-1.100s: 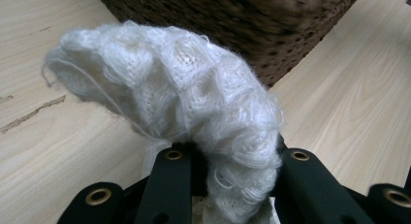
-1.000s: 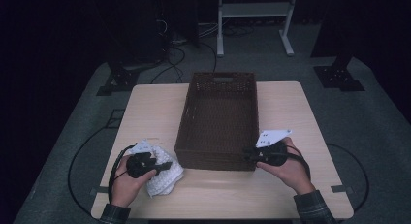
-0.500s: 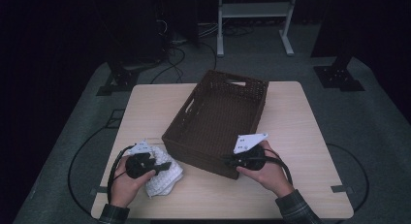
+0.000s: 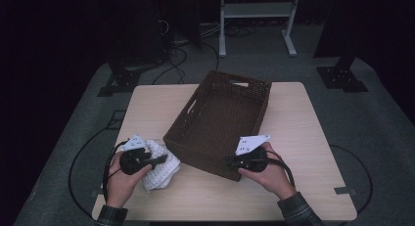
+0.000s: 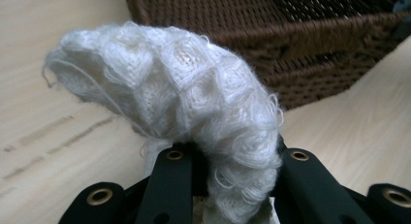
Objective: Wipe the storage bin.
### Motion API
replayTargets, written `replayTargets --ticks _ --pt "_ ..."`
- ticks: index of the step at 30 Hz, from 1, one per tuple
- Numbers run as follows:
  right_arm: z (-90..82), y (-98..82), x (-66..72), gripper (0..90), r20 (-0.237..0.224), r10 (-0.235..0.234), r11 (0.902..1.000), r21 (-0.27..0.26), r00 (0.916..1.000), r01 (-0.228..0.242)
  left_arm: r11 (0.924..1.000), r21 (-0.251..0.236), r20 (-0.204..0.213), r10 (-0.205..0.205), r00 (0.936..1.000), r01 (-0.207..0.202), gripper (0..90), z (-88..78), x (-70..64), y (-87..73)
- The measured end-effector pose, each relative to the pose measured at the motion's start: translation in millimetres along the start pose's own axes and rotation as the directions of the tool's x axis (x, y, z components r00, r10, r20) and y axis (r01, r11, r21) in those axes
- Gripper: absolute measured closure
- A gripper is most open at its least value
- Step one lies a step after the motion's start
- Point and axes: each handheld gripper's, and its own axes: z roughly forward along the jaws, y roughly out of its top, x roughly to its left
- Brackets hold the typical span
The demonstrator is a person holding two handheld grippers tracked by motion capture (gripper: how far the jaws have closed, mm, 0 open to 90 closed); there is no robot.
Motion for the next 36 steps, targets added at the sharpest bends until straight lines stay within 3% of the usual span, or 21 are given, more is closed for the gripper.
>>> replayTargets --ticks 11,25,29,36 --pt "0.1 0.1 0.1 82.5 0.0 -0.009 1.0 0.003 1.0 0.009 0.9999 0.016 -0.032 0.004 0.9995 -0.003 73.9 18.3 10.0 11.0" --pt "0.6 -0.1 -0.1 82.4 0.001 -0.015 0.9999 0.001 0.9999 0.015 0.9968 0.074 -0.013 -0.03 0.9995 0.03 74.4 41.4 15.5 -0.2" --pt "0.8 -0.4 -0.4 82.4 -0.003 -0.015 0.9999 -0.001 0.9999 0.015 0.9922 0.124 -0.017 -0.014 0.9998 0.016 74.4 52.1 14.0 -4.9" --pt "1.0 -0.2 -0.3 82.3 -0.001 -0.016 0.9999 0.003 0.9999 0.016 0.9869 0.159 -0.02 -0.023 0.9995 0.026 74.3 63.0 13.2 -8.9"
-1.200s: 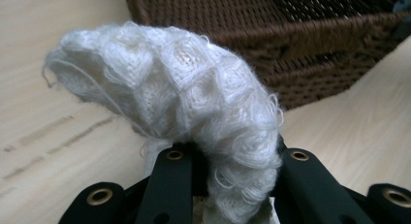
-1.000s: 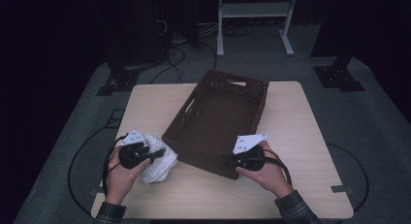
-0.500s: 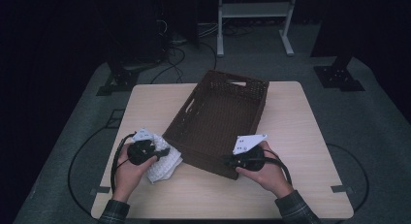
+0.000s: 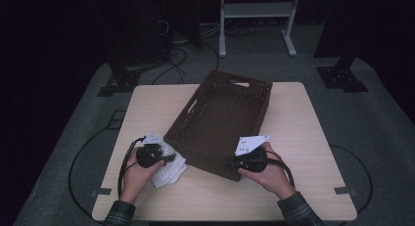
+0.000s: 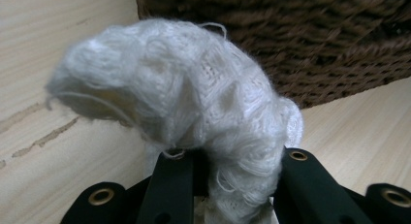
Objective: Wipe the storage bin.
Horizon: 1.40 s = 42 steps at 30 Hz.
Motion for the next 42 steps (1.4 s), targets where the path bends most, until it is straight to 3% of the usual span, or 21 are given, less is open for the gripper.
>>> replayTargets --ticks 10,14,22,28,33,38,42 --pt "0.1 0.0 0.2 82.3 0.001 -0.002 1.0 0.001 1.0 0.002 0.9974 0.072 0.008 0.003 1.0 -0.004 74.2 16.3 -2.0 -5.7" --pt "0.2 -0.1 -0.2 82.3 0.0 -0.003 1.0 0.0 1.0 0.003 0.9977 0.067 0.009 0.006 0.9999 -0.006 74.3 14.4 -2.6 -4.8" --pt "-0.1 0.3 0.4 82.3 0.003 -0.005 1.0 0.006 1.0 0.005 0.9995 -0.023 0.034 0.022 0.9992 -0.021 74.5 -6.0 -7.7 3.7" --pt "0.0 0.3 0.2 82.2 0.003 -0.007 1.0 0.006 1.0 0.007 0.9954 -0.091 0.035 0.035 0.9988 -0.032 74.5 -22.6 -9.9 9.5" --pt "0.1 0.5 0.4 82.2 0.004 -0.01 0.9999 0.008 0.9999 0.01 0.9865 -0.162 0.049 0.031 0.9983 -0.023 74.5 -36.3 -13.1 14.0" --pt "0.1 0.4 0.4 82.2 0.004 -0.007 0.9999 0.008 1.0 0.007 0.9875 -0.156 0.056 0.031 0.998 -0.022 74.6 -31.8 -13.9 14.0" --pt "0.1 0.2 0.4 82.2 0.004 -0.01 0.9999 0.008 0.9999 0.01 0.9927 -0.114 0.048 0.044 0.9979 -0.039 74.7 -21.7 -14.0 11.1"
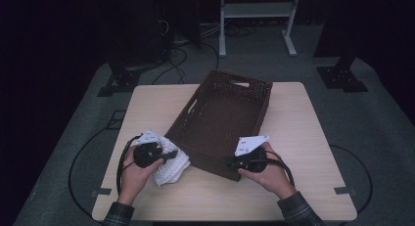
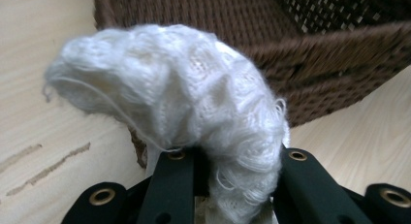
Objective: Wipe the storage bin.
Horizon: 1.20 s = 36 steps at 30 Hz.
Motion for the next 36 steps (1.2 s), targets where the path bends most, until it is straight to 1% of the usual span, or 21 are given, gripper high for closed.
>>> replayTargets --ticks 3,5,8,12,13,15,20,24,27,28,30,31,32,36 --pt "0.1 0.0 0.2 82.2 0.001 0.0 1.0 0.0 1.0 0.0 0.9997 0.024 -0.006 -0.003 1.0 0.003 74.7 7.2 -1.2 -2.1" --pt "0.1 0.1 0.2 82.2 0.002 0.0 1.0 0.0 1.0 0.0 0.9992 0.04 -0.003 -0.007 1.0 0.007 74.7 10.9 -0.6 -3.0" --pt "0.1 0.0 0.2 82.2 0.002 0.002 1.0 0.001 1.0 -0.002 0.9988 0.046 0.0 -0.017 0.9999 0.017 74.8 15.8 -0.1 -4.7" --pt "0.1 -0.1 0.0 82.2 0.0 -0.001 1.0 0.0 1.0 0.001 0.9974 0.071 -0.004 -0.013 0.9999 0.013 74.8 20.0 -0.3 -6.7" --pt "0.2 -0.1 -0.2 82.1 0.0 -0.002 1.0 0.0 1.0 0.002 0.9962 0.087 -0.011 -0.008 0.9999 0.009 74.8 22.4 -1.0 -7.3" --pt "0.2 0.0 0.2 82.1 0.001 -0.002 1.0 0.0 1.0 0.002 0.9954 0.096 -0.009 -0.009 0.9999 0.009 74.8 25.3 -1.8 -8.4" --pt "0.3 0.1 0.0 82.2 0.0 -0.001 1.0 0.001 1.0 0.001 0.991 0.131 -0.004 -0.027 0.9996 0.027 74.6 32.4 -1.2 -11.7" --pt "0.3 0.1 0.1 82.1 0.0 -0.002 1.0 0.001 1.0 0.002 0.986 0.167 -0.007 -0.009 0.9999 0.01 74.5 39.4 -4.7 -13.4" --pt "0.3 0.1 0.2 82.1 0.001 -0.004 1.0 0.001 1.0 0.004 0.9797 0.2 -0.003 -0.004 1.0 0.005 74.3 44.4 -7.4 -14.7" --pt "0.3 0.1 0.2 82.1 0.001 -0.004 1.0 0.001 1.0 0.004 0.9789 0.205 -0.006 0.0 1.0 0.002 74.3 45.4 -8.2 -14.9" --pt "0.3 0.1 0.2 82.1 0.001 -0.003 1.0 0.002 1.0 0.003 0.9795 0.202 -0.008 0.001 1.0 0.001 74.4 45.1 -8.9 -14.0" --pt "0.3 0.2 0.2 82.1 0.001 -0.001 1.0 0.002 1.0 0.001 0.9813 0.193 -0.004 0.0 1.0 0.001 74.5 43.5 -8.8 -13.2" --pt "0.3 0.2 0.2 82.1 0.001 -0.001 1.0 0.002 1.0 0.001 0.9834 0.181 0.005 -0.008 1.0 0.007 74.5 41.4 -9.0 -12.0" --pt "0.2 0.1 0.1 82.1 0.0 -0.003 1.0 0.002 1.0 0.003 0.9922 0.124 0.035 -0.009 0.9994 0.004 74.7 29.8 -11.3 -5.2"
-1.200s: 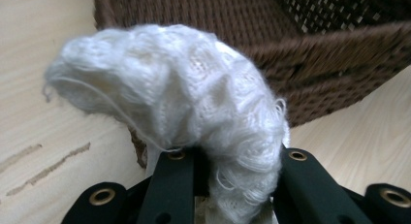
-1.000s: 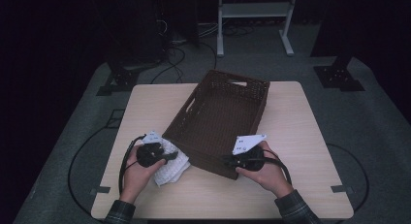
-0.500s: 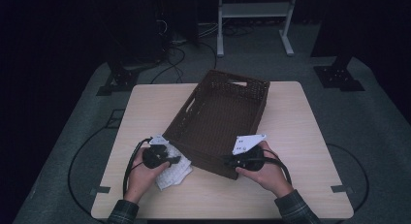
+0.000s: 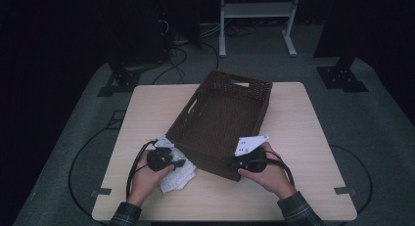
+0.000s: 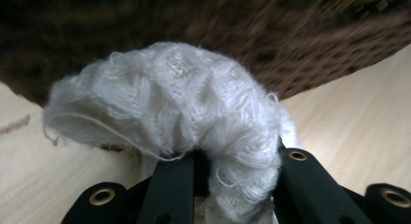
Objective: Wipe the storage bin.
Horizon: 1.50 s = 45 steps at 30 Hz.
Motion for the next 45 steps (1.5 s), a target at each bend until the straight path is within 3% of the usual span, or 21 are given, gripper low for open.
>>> replayTargets --ticks 8,15,18,22,30,34,37,40,45 --pt "0.1 0.0 0.1 82.2 0.002 0.0 1.0 0.0 1.0 0.0 0.9948 -0.102 0.025 0.001 0.9997 0.002 74.8 -22.8 -3.3 8.3" --pt "0.3 0.0 0.1 82.1 0.004 -0.008 1.0 -0.001 1.0 0.008 0.9846 -0.175 0.011 0.013 0.9999 -0.011 74.8 -43.0 -6.5 14.3" --pt "0.3 0.0 0.1 82.1 0.004 -0.006 1.0 -0.001 1.0 0.006 0.9831 -0.183 0.006 0.017 0.9998 -0.016 74.8 -44.1 -8.9 15.7" --pt "0.4 0.0 -0.1 82.1 0.001 -0.002 1.0 0.0 1.0 0.002 0.9868 -0.162 0.013 0.011 0.9999 -0.009 74.9 -35.8 -8.7 13.6" --pt "0.5 0.0 0.2 82.1 0.005 -0.007 1.0 0.001 1.0 0.007 0.9974 -0.065 0.006 0.03 0.9995 -0.03 75.0 -9.0 -12.2 7.9" --pt "0.5 0.1 0.1 82.1 0.004 -0.005 1.0 0.002 1.0 0.005 0.9989 -0.041 0.013 0.025 0.9996 -0.024 75.0 -2.4 -11.0 5.9" --pt "0.6 0.1 -0.3 82.1 0.0 -0.008 1.0 0.001 1.0 0.008 0.9991 0.001 -0.004 0.042 0.9991 -0.042 75.0 7.1 -13.3 3.0" --pt "0.6 0.3 0.1 82.1 0.005 -0.011 0.9999 0.004 0.9999 0.011 0.9985 0.037 0.013 0.04 0.9991 -0.04 75.0 19.5 -15.2 1.6" --pt "0.6 0.6 0.4 82.1 0.006 -0.007 1.0 0.006 1.0 0.007 0.9986 0.047 0.021 0.024 0.9995 -0.025 75.0 22.9 -13.3 -0.5"
